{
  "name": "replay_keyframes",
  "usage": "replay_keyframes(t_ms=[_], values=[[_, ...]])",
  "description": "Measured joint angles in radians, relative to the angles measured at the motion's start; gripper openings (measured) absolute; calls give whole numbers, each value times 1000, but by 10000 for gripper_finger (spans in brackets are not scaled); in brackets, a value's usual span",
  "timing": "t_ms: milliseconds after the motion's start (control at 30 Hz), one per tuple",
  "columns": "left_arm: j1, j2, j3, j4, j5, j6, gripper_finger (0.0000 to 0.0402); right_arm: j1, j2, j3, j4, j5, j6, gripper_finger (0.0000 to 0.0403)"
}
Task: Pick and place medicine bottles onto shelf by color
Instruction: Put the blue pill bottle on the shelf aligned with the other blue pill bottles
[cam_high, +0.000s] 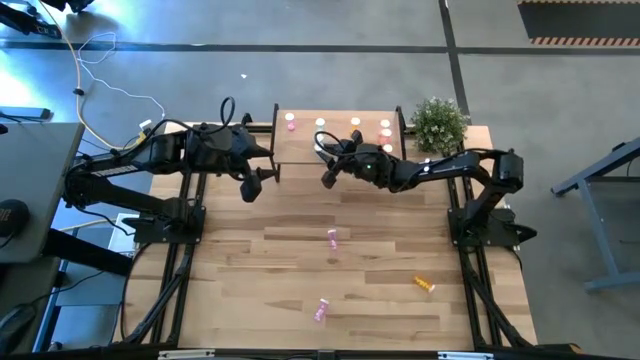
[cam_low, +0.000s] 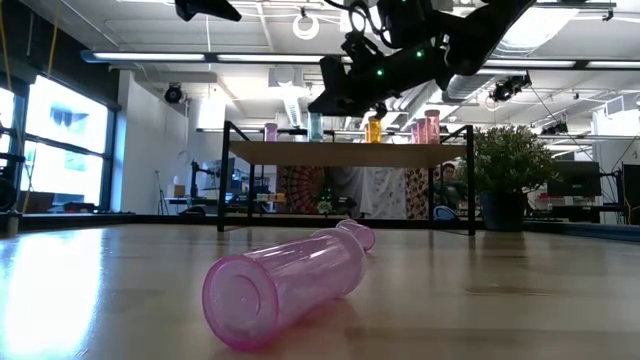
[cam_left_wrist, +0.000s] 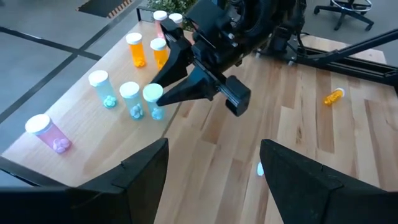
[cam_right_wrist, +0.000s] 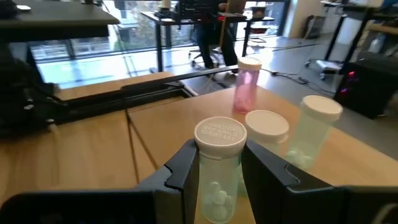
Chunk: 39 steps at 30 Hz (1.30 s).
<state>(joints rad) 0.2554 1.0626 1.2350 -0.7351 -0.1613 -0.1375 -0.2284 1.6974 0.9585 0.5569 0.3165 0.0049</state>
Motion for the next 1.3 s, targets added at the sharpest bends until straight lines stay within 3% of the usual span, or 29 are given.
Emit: replay_keyframes(t_ms=[467,1300], values=[[0,0,0,0,-7,0,245,-8,0,0,-22,-64,30,97],[0,0,0,0,-11,-8,245,-20,0,0,-31,-55,48,97]])
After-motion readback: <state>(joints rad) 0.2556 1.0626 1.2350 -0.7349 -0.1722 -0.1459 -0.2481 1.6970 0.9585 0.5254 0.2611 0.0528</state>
